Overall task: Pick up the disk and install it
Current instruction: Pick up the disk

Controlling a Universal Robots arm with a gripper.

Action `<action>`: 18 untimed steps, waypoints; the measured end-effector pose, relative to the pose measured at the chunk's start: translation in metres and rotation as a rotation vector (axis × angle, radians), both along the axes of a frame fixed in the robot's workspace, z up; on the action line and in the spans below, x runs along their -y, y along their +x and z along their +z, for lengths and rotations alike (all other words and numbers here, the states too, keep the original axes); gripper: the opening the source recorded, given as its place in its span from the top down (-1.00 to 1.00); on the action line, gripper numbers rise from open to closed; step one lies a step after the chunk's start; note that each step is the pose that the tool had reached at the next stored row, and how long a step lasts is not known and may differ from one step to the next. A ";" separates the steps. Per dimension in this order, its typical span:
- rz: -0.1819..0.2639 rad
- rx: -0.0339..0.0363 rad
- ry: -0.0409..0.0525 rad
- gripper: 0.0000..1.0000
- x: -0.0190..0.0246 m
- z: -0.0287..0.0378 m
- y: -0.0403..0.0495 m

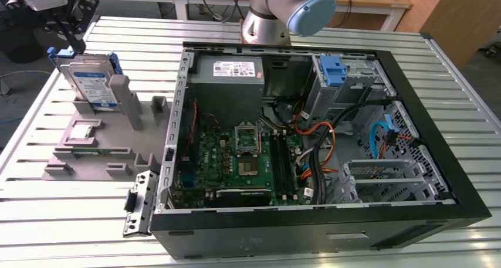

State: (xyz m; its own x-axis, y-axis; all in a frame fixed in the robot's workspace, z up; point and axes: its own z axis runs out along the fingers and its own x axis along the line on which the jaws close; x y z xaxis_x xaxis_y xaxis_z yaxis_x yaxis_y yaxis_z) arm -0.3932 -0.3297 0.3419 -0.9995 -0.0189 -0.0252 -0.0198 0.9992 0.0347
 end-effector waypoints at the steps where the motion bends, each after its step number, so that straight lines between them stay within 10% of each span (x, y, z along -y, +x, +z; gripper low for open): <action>1: 0.002 0.0000 0.0000 0.80 0.0000 0.0000 0.0000; 18: 0.036 0.0000 0.0001 0.80 0.0000 0.0000 0.0000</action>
State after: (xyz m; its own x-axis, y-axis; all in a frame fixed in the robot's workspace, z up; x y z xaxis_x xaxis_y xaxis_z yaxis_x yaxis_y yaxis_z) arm -0.3932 -0.3297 0.3418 -0.9982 -0.0550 -0.0253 -0.0559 0.9978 0.0348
